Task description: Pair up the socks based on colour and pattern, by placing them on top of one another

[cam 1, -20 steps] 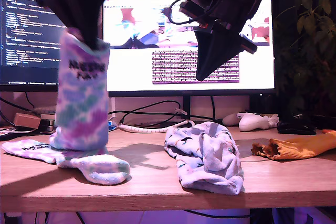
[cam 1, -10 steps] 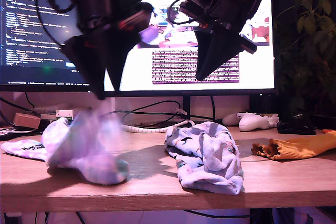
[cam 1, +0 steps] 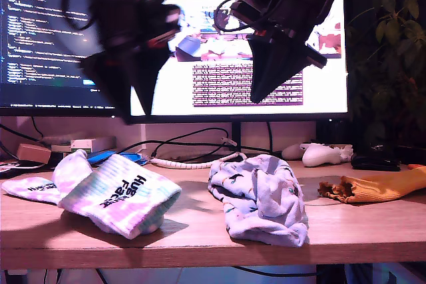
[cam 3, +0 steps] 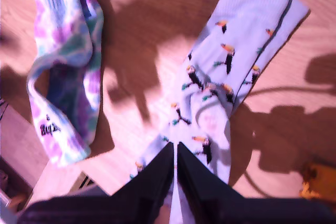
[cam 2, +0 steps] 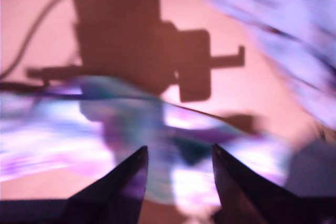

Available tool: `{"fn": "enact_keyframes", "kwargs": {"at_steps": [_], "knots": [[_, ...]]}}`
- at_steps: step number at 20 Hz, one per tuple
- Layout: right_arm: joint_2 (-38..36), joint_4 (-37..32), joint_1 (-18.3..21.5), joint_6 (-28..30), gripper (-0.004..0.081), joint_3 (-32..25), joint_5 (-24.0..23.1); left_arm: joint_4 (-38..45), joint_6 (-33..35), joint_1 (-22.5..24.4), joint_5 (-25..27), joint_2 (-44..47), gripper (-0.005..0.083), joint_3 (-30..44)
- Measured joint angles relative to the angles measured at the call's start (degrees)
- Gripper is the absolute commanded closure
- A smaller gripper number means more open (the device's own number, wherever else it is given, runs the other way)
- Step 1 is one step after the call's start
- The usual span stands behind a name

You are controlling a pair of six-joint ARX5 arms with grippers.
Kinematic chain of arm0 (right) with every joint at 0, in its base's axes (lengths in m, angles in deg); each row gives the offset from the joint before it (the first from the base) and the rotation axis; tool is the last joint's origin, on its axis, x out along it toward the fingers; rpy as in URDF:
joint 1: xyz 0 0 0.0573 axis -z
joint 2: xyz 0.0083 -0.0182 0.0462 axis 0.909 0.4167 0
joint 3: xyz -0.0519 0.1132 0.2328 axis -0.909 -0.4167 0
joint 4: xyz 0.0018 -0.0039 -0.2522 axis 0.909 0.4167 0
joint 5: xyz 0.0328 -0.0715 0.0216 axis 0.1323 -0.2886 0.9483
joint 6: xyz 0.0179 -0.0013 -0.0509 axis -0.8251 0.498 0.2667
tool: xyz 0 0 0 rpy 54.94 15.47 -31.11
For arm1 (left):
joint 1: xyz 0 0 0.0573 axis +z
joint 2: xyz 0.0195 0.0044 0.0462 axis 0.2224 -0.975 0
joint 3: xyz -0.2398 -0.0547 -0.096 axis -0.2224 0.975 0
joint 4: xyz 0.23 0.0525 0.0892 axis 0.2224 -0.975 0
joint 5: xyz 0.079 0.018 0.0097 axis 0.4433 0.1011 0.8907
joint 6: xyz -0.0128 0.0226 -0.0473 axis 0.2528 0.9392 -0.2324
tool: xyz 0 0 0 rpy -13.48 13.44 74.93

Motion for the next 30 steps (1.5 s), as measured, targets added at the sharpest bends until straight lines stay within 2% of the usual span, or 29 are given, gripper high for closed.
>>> {"fn": "enact_keyframes", "kwargs": {"at_steps": [2,4,8,10,13,17,20,26,27,30], "knots": [[-0.04,-1.86,0.26,-0.04,0.0783,-0.28,-0.87,1.6,0.07,4.15,-0.17,0.0,0.0455,0.0],[-1.55,-5.92,0.33,-1.36,0.0783,-3.32,-2.58,3.1,2.29,7.32,-0.61,0.22,0.0471,0.0],[-13.99,-13.99,0.39,-1.77,0.0783,-18.67,-5.99,4.04,2.99,10.62,-3.1,0.74,0.047,0.0],[-22.43,-16.33,0.39,-2.95,0.0783,-25.46,-6.36,5.73,0.13,11.87,-2.95,0.74,0.0469,0.0],[-29.81,-17.9,0.39,-3.06,0.0783,-31.63,-6.43,8.7,-4.63,13.31,1.42,0.74,0.0463,0.0],[-29.57,-18.36,0.39,-3.06,0.0783,-32.89,-6.43,9.79,-8.98,13.51,4.52,0.33,0.0358,0.0],[-29.57,-19.43,0.39,-3.06,0.0783,-32.89,-6.43,10.01,-13.27,13.49,4.55,-2.56,0.0358,-0.02],[-29.57,-19.52,0.39,-3.04,0.0783,-32.89,-6.43,11.37,-15.08,13.49,4.72,-6.93,0.0363,0.0],[-29.57,-19.52,0.39,-3.04,0.0783,-32.89,-6.43,11.63,-15.15,13.51,4.92,-6.93,0.0388,0.0],[-29.57,-19.58,0.39,-3.04,0.0783,-32.89,-6.4,13.4,-15.19,13.55,6.51,-6.93,0.0617,0.0]]}}
